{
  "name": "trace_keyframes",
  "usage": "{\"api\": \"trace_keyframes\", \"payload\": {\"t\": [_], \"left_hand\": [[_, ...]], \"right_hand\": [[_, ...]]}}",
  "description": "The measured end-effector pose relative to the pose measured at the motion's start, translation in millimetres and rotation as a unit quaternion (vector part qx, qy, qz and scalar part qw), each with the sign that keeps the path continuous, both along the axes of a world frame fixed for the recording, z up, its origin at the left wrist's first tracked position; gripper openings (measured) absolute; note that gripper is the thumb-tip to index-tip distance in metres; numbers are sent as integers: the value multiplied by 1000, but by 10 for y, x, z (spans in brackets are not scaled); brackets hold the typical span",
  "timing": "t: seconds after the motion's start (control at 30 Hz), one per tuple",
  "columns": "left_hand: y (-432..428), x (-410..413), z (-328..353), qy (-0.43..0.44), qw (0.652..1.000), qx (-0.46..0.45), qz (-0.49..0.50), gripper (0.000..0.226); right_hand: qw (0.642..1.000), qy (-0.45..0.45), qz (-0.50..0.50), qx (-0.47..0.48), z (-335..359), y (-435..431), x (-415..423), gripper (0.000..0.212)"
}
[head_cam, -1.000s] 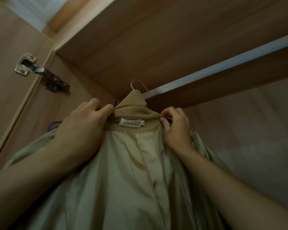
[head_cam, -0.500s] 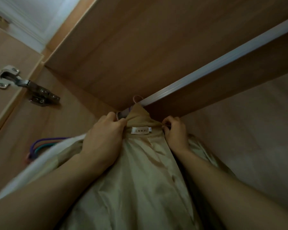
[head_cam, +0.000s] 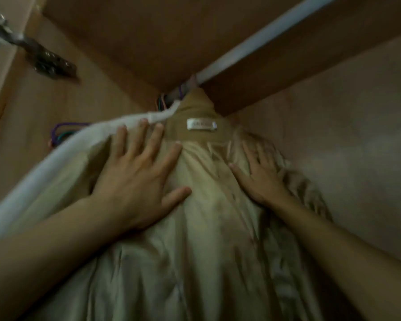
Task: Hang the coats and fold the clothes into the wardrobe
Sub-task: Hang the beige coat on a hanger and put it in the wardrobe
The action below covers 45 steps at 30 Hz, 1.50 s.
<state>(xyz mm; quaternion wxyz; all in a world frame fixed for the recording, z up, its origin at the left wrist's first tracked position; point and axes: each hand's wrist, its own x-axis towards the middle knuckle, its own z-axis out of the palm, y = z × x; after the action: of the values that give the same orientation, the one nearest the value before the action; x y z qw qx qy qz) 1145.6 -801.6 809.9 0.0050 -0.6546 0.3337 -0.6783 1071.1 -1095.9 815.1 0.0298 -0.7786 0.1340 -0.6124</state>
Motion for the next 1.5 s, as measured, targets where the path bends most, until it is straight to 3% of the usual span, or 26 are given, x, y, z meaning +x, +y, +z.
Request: {"api": "trace_keyframes", "payload": {"t": [0.13,0.23,0.43,0.6,0.7,0.8,0.97,1.13,1.5], "left_hand": [[75,60,-198,-18,1000,-1,18,96],[83,169,-198,-22,1000,3,11,99],[77,430,-219,-44,997,21,62,102],[99,232,-260,16,997,43,65,100],[163,-41,-623,14,991,133,33,102],[313,-358,-1305,-17,976,214,18,103],[524,-574,-2012,37,970,237,47,107],[628,-341,-2216,68,962,241,111,110],[617,-504,-2311,70,959,244,129,107]], "right_hand": [[993,36,-27,106,-654,-290,-13,99],[992,42,-37,110,-854,-348,106,97],[988,65,30,134,-899,-248,496,97],[979,83,99,160,-1161,-109,369,96],[974,60,157,149,-1504,36,50,95],[982,89,147,83,-2215,334,-194,95],[979,146,77,117,-3169,674,-380,100],[969,196,4,151,-3435,646,-350,109],[946,204,106,228,-3630,905,-609,108]]}}
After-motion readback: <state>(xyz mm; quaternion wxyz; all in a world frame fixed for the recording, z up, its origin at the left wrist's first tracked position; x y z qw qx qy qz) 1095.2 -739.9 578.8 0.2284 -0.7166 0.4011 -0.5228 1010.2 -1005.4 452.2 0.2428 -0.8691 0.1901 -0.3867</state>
